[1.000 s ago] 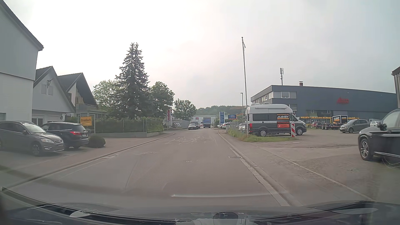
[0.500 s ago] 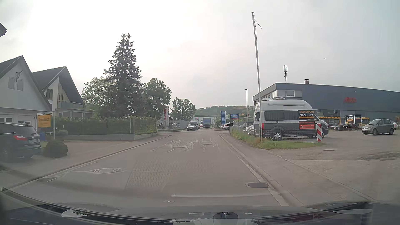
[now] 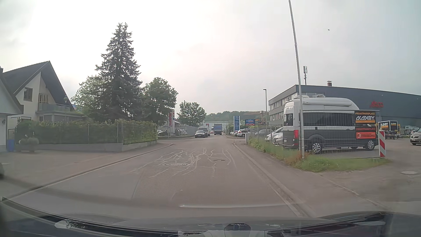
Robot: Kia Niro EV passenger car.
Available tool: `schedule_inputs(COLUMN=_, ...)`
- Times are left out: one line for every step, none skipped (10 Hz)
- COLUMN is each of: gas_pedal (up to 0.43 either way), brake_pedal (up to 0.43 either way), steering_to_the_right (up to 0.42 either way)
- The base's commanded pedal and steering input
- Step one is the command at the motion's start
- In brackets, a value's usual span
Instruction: Follow the waypoints while adhering to traffic rules and regulations
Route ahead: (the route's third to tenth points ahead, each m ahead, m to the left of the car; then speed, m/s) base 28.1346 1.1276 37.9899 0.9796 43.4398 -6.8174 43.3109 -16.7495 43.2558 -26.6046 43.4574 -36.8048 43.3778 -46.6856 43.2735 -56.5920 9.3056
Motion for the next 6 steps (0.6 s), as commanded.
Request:
schedule_inputs(gas_pedal=0.0, brake_pedal=0.0, steering_to_the_right=-0.002)
schedule_inputs(gas_pedal=0.0, brake_pedal=0.006, steering_to_the_right=-0.001)
schedule_inputs(gas_pedal=0.0, brake_pedal=0.055, steering_to_the_right=0.0)
schedule_inputs(gas_pedal=0.0, brake_pedal=0.067, steering_to_the_right=-0.002)
schedule_inputs(gas_pedal=0.0, brake_pedal=0.079, steering_to_the_right=-0.002)
schedule_inputs(gas_pedal=0.0, brake_pedal=0.091, steering_to_the_right=0.0)
